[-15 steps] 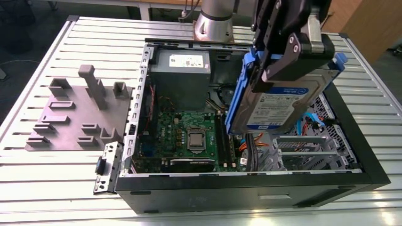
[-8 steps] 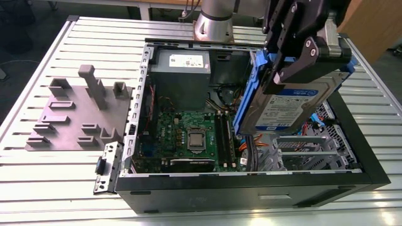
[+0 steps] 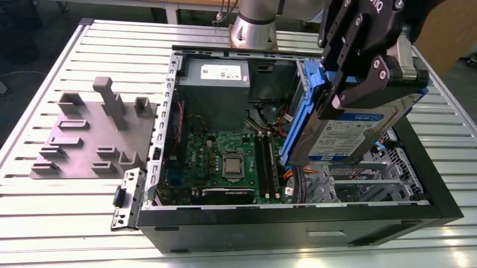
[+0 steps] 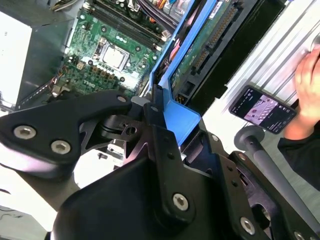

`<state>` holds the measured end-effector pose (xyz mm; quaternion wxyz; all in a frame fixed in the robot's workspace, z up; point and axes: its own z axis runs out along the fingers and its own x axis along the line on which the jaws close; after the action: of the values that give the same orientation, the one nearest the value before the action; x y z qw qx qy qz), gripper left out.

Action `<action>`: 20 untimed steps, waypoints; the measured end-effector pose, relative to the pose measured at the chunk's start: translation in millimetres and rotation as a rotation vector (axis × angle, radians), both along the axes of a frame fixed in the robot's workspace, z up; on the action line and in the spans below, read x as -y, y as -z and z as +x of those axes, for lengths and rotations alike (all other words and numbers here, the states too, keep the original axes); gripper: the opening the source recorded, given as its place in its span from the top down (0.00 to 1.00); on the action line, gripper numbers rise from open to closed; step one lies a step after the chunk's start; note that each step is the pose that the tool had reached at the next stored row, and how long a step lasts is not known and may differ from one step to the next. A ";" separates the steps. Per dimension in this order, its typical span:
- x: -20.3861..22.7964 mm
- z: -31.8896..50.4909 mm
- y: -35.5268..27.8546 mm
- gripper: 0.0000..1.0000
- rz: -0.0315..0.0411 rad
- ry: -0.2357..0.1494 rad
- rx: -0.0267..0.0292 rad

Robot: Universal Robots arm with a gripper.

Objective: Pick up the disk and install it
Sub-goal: 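Insert the disk into the insertion slot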

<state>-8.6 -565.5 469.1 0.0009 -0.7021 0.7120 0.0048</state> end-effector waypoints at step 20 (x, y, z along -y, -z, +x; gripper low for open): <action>4.0 22.2 7.5 0.63 0.0001 0.000 0.0000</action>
<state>13.7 -569.5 461.7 0.0009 -0.7022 0.7120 0.0049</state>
